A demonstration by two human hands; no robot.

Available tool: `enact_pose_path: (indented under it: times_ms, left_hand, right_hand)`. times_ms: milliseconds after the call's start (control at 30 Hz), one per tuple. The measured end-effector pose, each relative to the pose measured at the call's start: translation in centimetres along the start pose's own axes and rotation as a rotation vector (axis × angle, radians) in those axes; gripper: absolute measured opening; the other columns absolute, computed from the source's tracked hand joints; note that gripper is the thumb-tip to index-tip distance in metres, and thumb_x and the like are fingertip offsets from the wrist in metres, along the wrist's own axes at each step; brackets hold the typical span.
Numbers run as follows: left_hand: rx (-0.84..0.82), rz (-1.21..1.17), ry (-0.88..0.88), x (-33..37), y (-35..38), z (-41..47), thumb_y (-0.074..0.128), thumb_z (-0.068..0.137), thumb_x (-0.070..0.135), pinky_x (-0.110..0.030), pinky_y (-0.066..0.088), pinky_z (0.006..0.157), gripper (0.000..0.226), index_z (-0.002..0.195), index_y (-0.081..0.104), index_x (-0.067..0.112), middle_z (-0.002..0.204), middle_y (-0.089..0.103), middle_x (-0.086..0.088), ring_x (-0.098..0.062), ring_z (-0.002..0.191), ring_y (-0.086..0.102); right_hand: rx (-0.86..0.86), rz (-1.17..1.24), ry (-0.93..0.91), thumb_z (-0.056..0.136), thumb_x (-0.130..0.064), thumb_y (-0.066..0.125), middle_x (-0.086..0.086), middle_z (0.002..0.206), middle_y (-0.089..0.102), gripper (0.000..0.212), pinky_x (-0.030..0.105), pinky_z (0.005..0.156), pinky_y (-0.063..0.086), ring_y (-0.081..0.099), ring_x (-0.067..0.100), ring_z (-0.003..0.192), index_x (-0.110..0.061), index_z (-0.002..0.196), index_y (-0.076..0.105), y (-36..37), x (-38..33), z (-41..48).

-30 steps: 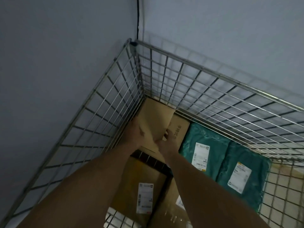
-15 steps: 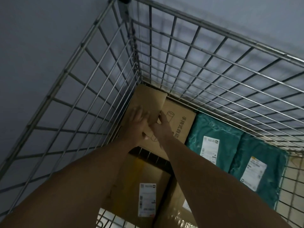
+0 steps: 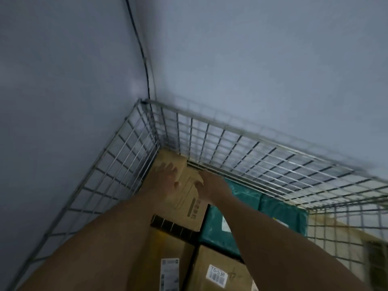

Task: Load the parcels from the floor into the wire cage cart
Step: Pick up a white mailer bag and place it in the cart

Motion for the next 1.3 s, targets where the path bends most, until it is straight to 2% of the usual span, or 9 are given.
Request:
enact_pose_path:
  times_ms: [100, 200, 333, 433, 633, 800, 967, 1300]
  left_hand:
    - [0.141, 0.025, 0.013, 3.8, -9.4, -5.0, 0.012, 0.104, 0.050, -0.040, 0.003, 0.127, 0.069, 0.163, 0.018, 0.015, 0.172, 0.009, -0.006, -0.025, 0.157, 0.010]
    - [0.261, 0.055, 0.015, 8.8, -18.9, -11.0, 0.023, 0.110, 0.045, -0.044, 0.006, 0.127, 0.061, 0.164, 0.018, 0.015, 0.172, 0.007, -0.006, -0.025, 0.158, 0.008]
    - [0.424, 0.144, -0.002, 16.8, -31.1, -20.9, 0.013, 0.108, 0.054, -0.048, 0.002, 0.128, 0.066, 0.164, 0.014, 0.020, 0.173, 0.004, -0.003, -0.025, 0.159, 0.003]
    - [0.559, 0.172, -0.001, 23.7, -38.9, -29.8, 0.009, 0.107, 0.054, -0.048, -0.001, 0.128, 0.067, 0.164, 0.016, 0.020, 0.172, 0.010, -0.001, -0.023, 0.159, 0.004]
    - [0.736, 0.219, 0.039, 36.9, -48.6, -46.1, 0.007, 0.106, 0.055, -0.049, -0.001, 0.127, 0.068, 0.164, 0.019, 0.021, 0.172, 0.012, 0.000, -0.024, 0.159, 0.004]
    - [0.817, 0.244, 0.088, 46.3, -54.0, -55.2, 0.007, 0.107, 0.055, -0.049, -0.003, 0.127, 0.067, 0.164, 0.016, 0.022, 0.172, 0.007, 0.000, -0.024, 0.159, 0.002]
    - [0.880, 0.265, 0.203, 56.5, -56.8, -60.8, 0.007, 0.107, 0.054, -0.048, -0.004, 0.127, 0.066, 0.164, 0.014, 0.023, 0.173, 0.006, 0.001, -0.022, 0.159, 0.001]
    - [0.897, 0.273, 0.476, 78.1, -53.4, -67.0, 0.010, 0.107, 0.055, -0.050, -0.001, 0.127, 0.065, 0.164, 0.019, 0.024, 0.173, 0.008, 0.002, -0.024, 0.159, 0.002]
  right_hand:
    - [0.118, -0.168, -0.071, 0.110, -0.047, 0.027, 0.000, 0.171, 0.016, 0.060, 0.043, 0.127, 0.013, 0.019, 0.022, 0.156, -0.022, 0.164, 0.021, -8.4, -0.8, -5.7]
    - [0.266, -0.265, -0.122, 0.110, -0.048, 0.024, -0.002, 0.172, 0.014, 0.060, 0.044, 0.128, 0.005, 0.013, 0.019, 0.158, -0.022, 0.164, 0.020, -18.0, -1.9, -13.5]
    - [0.477, -0.342, -0.161, 0.109, -0.049, 0.023, -0.002, 0.172, 0.012, 0.061, 0.045, 0.128, 0.001, 0.008, 0.019, 0.159, -0.022, 0.164, 0.019, -31.1, -2.8, -26.9]
    - [0.629, -0.378, -0.179, 0.109, -0.050, 0.023, -0.001, 0.172, 0.013, 0.061, 0.046, 0.128, 0.000, 0.007, 0.020, 0.159, -0.022, 0.163, 0.020, -39.6, -2.5, -38.0]
    - [0.820, -0.451, -0.168, 0.109, -0.052, 0.021, -0.002, 0.172, 0.011, 0.063, 0.046, 0.128, -0.001, 0.006, 0.020, 0.159, -0.022, 0.164, 0.018, -50.2, 0.3, -58.2]
    - [0.958, -0.402, -0.114, 0.108, -0.052, 0.020, -0.001, 0.172, 0.012, 0.063, 0.046, 0.128, 0.000, 0.007, 0.020, 0.159, -0.022, 0.164, 0.018, -56.1, 5.2, -70.9]
    - [1.074, -0.342, -0.012, 0.108, -0.052, 0.022, -0.001, 0.172, 0.014, 0.063, 0.047, 0.128, 0.001, 0.009, 0.021, 0.159, -0.022, 0.164, 0.019, -59.8, 11.7, -80.8]
    - [1.181, -0.275, 0.238, 0.108, -0.052, 0.021, -0.003, 0.172, 0.013, 0.062, 0.046, 0.128, 0.001, 0.007, 0.020, 0.159, -0.024, 0.164, 0.018, -60.5, 29.6, -96.3]
Point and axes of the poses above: each hand's wrist, its own z-axis towards the middle knuckle, its own y-axis out of the palm, x = y × z, the point moved 10 cm from there along z, towards the middle knuckle
